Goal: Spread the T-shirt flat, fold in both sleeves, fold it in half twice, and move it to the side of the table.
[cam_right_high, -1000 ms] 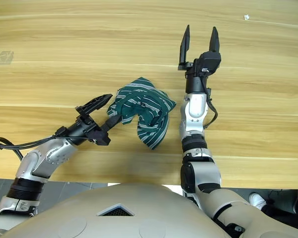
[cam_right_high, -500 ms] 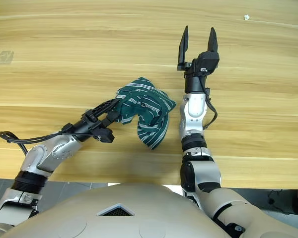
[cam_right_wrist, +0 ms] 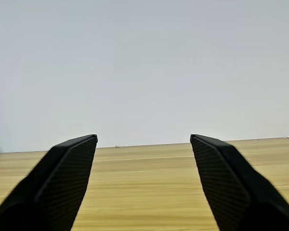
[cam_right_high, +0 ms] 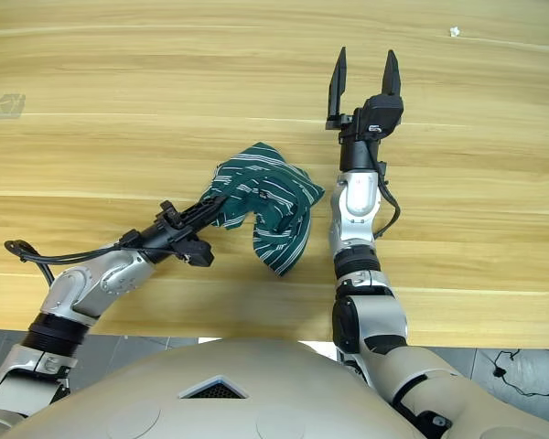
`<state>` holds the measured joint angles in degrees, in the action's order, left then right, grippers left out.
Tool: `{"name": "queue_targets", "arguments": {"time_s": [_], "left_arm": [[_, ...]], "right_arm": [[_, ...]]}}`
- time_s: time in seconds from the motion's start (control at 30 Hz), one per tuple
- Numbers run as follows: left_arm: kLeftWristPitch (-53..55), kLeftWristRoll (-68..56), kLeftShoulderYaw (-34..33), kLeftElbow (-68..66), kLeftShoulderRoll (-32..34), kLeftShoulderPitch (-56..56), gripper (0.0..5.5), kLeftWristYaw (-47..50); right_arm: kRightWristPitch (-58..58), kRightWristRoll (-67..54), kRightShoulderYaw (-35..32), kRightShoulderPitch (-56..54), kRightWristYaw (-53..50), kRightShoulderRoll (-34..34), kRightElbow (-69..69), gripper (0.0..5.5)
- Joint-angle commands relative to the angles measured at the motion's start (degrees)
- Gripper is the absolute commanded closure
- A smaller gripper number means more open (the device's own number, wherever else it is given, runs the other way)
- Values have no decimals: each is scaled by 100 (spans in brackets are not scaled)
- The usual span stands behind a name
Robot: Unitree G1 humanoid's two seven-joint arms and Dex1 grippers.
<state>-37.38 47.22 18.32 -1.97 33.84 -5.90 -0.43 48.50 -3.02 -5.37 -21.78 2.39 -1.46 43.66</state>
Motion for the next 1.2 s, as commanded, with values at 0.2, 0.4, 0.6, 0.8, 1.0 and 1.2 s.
{"name": "queue_targets", "arguments": {"time_s": [0.2,0.4,0.6,0.8,1.0,1.2], "left_arm": [[241,-1474,-90,858,214,69,549,-1154],[1878,-2727,-194,2117,334,195,549,-2861],[4216,-3302,-405,3199,113,1159,549,-3895],[5377,-3005,111,3209,-224,2380,549,-4320],[5659,-2827,632,3083,-474,2758,549,-4459],[5941,-2919,629,3398,-547,2804,549,-4520]], "right_arm": [[-67,-331,147,348,630,277,-730,193],[-1461,-1259,1204,2315,2155,921,-3714,193],[-3078,-1905,1991,4196,3005,2018,-6132,193],[-3909,-1938,2089,5386,2869,2270,-6720,193],[-4626,-1906,2216,5924,2582,2227,-6856,193],[-5012,-1788,2298,5870,2571,2156,-6675,193]]}}
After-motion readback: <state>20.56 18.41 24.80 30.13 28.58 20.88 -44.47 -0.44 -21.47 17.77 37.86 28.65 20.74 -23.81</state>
